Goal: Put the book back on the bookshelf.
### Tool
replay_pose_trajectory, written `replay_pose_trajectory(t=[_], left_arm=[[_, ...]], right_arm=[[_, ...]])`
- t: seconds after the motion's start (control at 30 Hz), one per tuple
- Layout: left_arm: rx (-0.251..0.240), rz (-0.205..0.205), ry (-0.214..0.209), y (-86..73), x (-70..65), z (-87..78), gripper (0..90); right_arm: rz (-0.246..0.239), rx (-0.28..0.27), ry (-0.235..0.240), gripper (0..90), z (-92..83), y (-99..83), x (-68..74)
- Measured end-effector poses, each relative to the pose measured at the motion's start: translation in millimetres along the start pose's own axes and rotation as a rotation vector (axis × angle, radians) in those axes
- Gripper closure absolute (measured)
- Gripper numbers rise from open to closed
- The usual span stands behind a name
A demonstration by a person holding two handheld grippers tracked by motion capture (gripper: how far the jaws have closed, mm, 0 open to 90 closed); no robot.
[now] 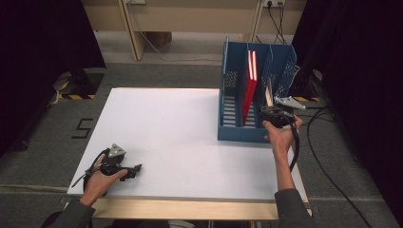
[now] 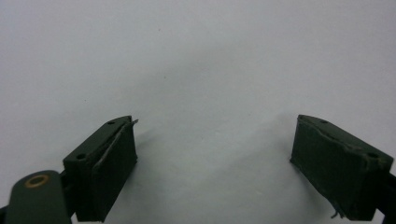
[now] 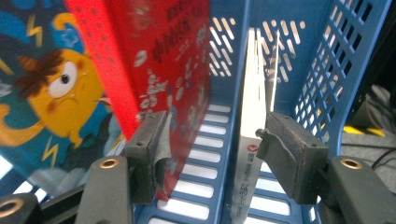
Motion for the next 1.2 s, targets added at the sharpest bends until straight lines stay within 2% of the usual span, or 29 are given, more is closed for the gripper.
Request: replay_pose_trajectory(t=[0.07, 0.13, 0.37, 0.47, 0.87, 1.2], left_arm=[[0.001, 0.0, 0.0, 0.1, 0.0, 0.0, 12.7], [0.004, 0.001, 0.0, -0.1, -0.1, -0.3, 12.7], [-0.002, -0.001, 0.0, 0.2, -0.2, 0.0, 12.8], [0.0, -0.001, 0.002, 0.0, -0.1, -0.2, 12.8], [-0.001, -0.002, 0.004, 0.0, -0.3, -0.4, 13.0], [-0.021, 0.021, 0.015, 2.3, -2.5, -2.9, 14.9]], right_arm=[[-0.026, -0.007, -0.011, 40.4, -4.3, -0.8, 2.6], [-0.011, -0.014, 0.014, 39.6, -8.6, -2.8, 8.8], [-0.052, -0.041, 0.072, 38.8, -26.3, -8.5, 31.6], [-0.053, -0.055, 0.1, 38.5, -31.4, -11.9, 42.6], [-0.071, -0.052, 0.187, 38.1, -41.5, -36.6, 80.3], [-0.083, -0.033, 0.228, 37.9, -46.2, -54.3, 99.7]])
Point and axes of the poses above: each handheld gripper's, and its own axes: z roughly forward along the jaws, y roughly out of its top, x roughly to its left, the point moved 9 cm from there along z, roughly forward along the jaws, and after that the axes turned 4 degrees about x, right-handed, at the moved point
